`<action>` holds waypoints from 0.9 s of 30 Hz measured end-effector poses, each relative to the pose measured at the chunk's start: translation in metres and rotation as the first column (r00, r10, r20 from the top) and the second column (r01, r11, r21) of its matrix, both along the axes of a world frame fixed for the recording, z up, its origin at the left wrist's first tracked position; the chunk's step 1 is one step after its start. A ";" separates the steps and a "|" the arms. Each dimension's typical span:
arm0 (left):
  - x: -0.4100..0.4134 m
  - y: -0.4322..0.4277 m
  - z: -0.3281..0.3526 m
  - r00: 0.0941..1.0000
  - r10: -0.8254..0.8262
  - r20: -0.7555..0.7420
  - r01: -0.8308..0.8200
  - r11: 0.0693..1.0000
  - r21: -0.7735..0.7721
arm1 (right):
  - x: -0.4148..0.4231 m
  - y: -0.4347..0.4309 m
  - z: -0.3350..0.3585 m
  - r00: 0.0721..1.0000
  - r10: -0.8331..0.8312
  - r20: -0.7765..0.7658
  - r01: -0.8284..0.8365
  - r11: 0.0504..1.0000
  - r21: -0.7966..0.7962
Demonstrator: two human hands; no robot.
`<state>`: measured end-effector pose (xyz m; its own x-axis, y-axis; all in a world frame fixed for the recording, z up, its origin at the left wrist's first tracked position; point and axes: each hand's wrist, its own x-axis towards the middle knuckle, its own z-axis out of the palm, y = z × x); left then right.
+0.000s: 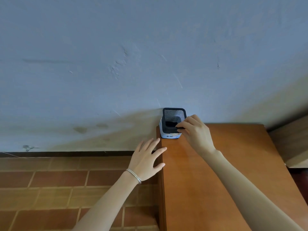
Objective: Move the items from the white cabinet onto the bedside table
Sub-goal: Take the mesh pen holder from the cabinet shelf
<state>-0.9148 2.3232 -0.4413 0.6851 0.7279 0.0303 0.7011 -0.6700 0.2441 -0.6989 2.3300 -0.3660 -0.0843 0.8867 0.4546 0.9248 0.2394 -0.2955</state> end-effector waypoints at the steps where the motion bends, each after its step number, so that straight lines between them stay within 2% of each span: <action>1: 0.002 0.002 0.000 1.000 0.003 -0.004 -0.003 1.000 -0.002 | 0.000 0.001 0.000 1.000 0.005 0.009 -0.005 1.000 0.005; 9: 0.010 0.014 0.003 0.999 0.008 -0.041 -0.008 1.000 0.001 | -0.002 0.000 0.004 0.999 0.019 0.036 -0.020 1.000 0.020; 20: 0.011 0.015 0.021 0.989 -0.003 -0.151 -0.004 0.999 -0.043 | -0.004 -0.003 0.015 0.998 0.053 0.031 -0.049 0.993 -0.109; 23: 0.001 0.006 0.051 0.986 -0.016 -0.165 0.015 1.000 -0.006 | -0.003 -0.015 0.044 0.999 0.040 -0.008 -0.041 0.984 -0.176; 27: 0.003 0.005 0.135 0.992 -0.067 -0.106 0.078 0.992 0.100 | 0.012 -0.039 0.115 1.000 0.017 -0.019 -0.021 0.960 -0.279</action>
